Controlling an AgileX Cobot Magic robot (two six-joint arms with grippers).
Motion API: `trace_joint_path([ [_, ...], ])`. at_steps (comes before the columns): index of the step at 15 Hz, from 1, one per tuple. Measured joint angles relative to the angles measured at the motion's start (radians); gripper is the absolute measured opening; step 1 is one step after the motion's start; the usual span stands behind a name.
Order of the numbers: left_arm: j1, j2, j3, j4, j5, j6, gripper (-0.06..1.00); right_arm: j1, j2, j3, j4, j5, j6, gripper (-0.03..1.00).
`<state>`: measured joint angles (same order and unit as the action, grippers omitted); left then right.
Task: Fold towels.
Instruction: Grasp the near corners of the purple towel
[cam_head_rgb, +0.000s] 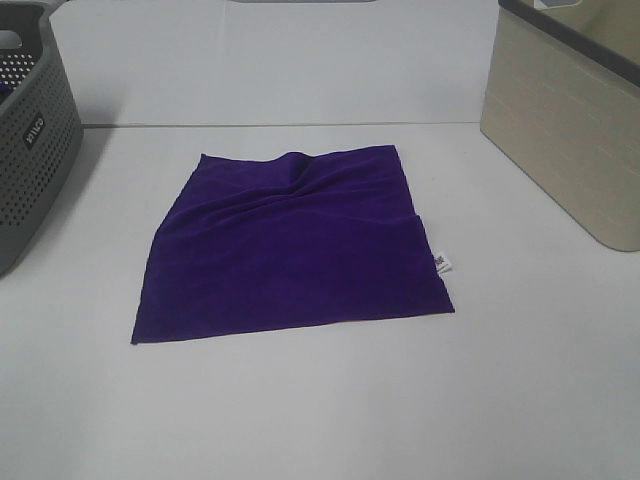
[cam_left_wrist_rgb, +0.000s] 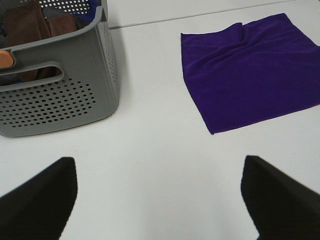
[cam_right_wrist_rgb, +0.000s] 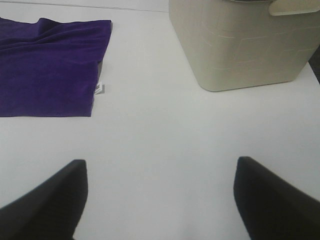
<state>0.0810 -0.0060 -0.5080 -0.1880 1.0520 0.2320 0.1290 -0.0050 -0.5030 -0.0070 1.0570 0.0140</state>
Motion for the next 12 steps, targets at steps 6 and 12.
trace_joint_path([
  [6,0.0,0.0,0.0,0.0,0.0,0.0,0.82,0.0,0.0,0.0,0.0,0.0,0.0,0.79],
  [12,0.0,0.0,0.0,0.0,0.0,0.0,0.82,0.0,0.0,0.0,0.0,0.0,0.0,0.79],
])
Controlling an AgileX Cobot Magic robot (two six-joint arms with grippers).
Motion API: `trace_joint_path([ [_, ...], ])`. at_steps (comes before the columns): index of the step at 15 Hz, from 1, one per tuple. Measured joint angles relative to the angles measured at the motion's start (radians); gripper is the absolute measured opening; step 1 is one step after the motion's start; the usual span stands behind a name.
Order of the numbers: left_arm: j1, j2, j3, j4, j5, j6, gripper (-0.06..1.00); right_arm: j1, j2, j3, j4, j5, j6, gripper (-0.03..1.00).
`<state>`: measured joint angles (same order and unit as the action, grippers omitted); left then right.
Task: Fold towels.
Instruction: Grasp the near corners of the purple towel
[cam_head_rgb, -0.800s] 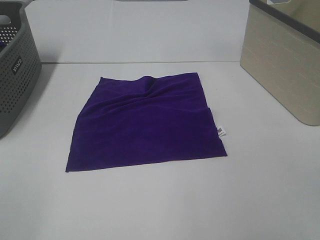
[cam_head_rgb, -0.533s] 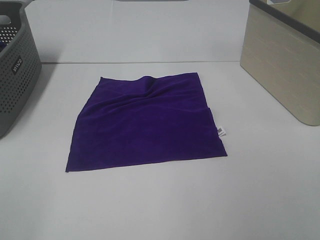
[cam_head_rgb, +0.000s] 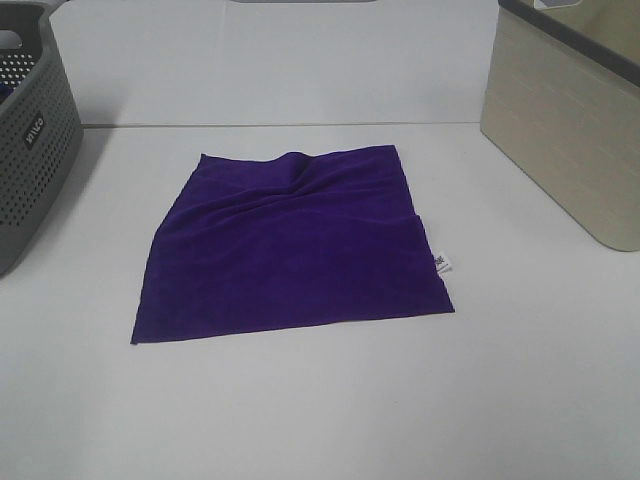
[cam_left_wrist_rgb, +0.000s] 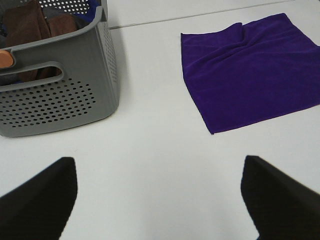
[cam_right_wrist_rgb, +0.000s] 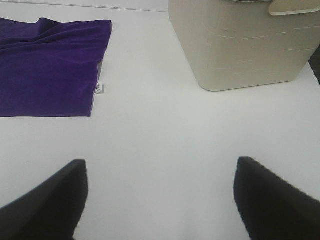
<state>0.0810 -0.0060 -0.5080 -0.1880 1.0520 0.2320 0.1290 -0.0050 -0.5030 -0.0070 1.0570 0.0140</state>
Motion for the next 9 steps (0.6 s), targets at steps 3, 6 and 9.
trace_joint_path([
  [3,0.0,0.0,0.0,0.0,0.0,0.0,0.82,0.0,0.0,0.0,0.0,0.0,0.0,0.79],
  [6,0.0,0.0,0.0,0.0,0.0,0.0,0.82,0.0,0.0,0.0,0.0,0.0,0.0,0.79],
  [9,0.0,0.0,0.0,0.0,0.0,0.0,0.82,0.0,0.0,0.0,0.0,0.0,0.0,0.79],
])
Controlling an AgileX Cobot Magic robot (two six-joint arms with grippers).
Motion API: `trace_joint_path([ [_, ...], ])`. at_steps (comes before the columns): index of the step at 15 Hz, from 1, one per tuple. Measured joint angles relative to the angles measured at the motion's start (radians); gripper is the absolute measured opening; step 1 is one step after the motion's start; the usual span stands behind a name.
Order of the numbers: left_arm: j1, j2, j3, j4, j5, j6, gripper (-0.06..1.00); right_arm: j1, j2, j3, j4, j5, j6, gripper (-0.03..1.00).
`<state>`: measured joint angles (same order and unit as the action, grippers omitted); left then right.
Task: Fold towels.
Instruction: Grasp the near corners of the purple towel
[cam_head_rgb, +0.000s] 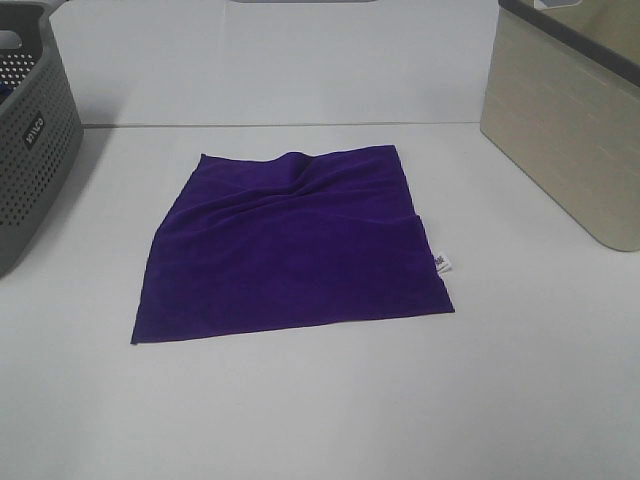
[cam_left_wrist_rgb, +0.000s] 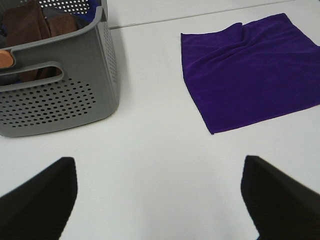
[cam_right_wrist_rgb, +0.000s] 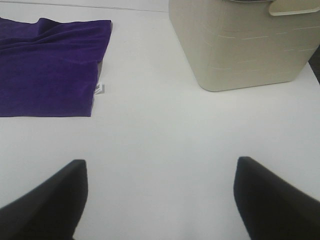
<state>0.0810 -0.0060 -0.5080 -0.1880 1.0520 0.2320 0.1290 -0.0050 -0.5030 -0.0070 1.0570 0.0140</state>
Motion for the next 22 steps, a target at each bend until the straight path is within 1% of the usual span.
trace_joint_path([
  [3,0.0,0.0,0.0,0.012,0.0,0.0,0.82,0.0,0.0,0.0,0.0,0.0,0.0,0.79],
  [4,0.0,0.0,0.0,0.014,0.0,0.0,0.82,0.0,0.0,0.0,0.0,0.0,0.0,0.82],
  [6,0.0,0.0,0.0,0.015,0.0,0.0,0.82,0.0,0.0,0.0,0.0,0.0,0.0,0.94],
  [8,0.0,0.0,0.0,0.015,0.0,0.0,0.82,0.0,0.0,0.0,0.0,0.0,0.0,0.97],
  [12,0.0,0.0,0.0,0.02,0.0,0.001,0.82,0.0,0.0,0.0,0.0,0.0,0.0,0.99],
  [15,0.0,0.0,0.0,0.025,0.0,0.001,0.95,0.0,0.0,0.0,0.007,0.0,0.0,0.99],
  [16,0.0,0.0,0.0,0.027,0.0,0.001,0.98,0.0,0.0,0.0,0.007,0.0,0.0,0.99],
  [22,0.0,0.0,0.0,0.032,0.0,0.0,0.99,0.0,0.0,0.0,0.007,0.0,0.0,0.99],
])
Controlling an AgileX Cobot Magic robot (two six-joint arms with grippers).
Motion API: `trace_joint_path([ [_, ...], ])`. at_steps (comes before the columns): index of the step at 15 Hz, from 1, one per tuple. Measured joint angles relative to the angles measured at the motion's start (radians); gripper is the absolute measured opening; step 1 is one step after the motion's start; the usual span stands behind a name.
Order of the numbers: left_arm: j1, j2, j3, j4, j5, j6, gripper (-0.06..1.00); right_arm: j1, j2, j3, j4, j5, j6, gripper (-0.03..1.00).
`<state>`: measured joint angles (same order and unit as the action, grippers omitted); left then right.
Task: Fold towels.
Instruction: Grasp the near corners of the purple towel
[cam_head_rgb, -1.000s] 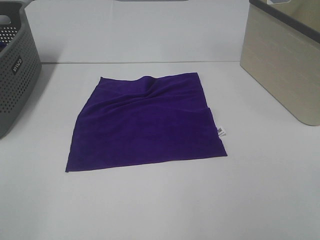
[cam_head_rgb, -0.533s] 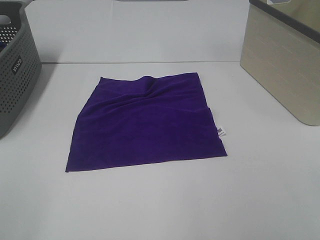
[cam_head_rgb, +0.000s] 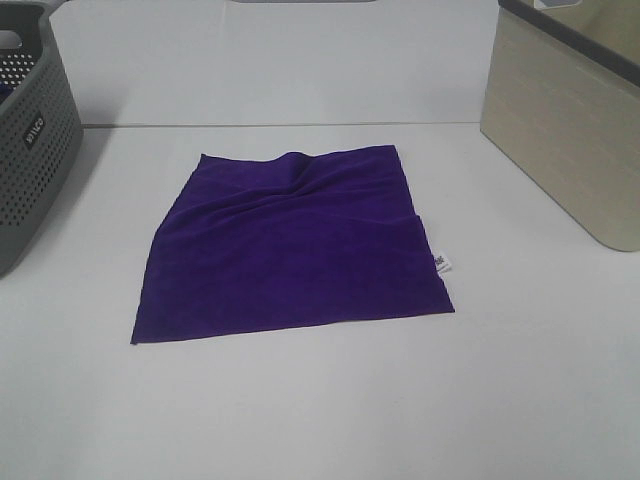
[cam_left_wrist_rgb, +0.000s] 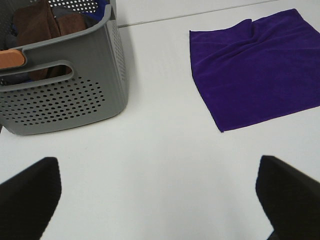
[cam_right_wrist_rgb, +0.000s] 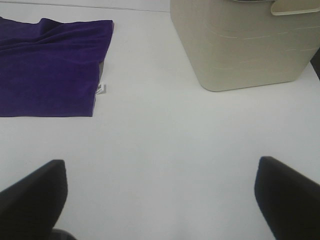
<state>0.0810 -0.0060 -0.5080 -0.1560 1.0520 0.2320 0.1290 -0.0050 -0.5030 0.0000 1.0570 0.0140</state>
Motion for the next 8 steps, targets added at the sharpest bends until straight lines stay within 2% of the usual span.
trace_joint_path([
  [8,0.0,0.0,0.0,0.0,0.0,0.0,0.99,0.0,0.0,0.0,0.0,0.0,0.0,0.99],
])
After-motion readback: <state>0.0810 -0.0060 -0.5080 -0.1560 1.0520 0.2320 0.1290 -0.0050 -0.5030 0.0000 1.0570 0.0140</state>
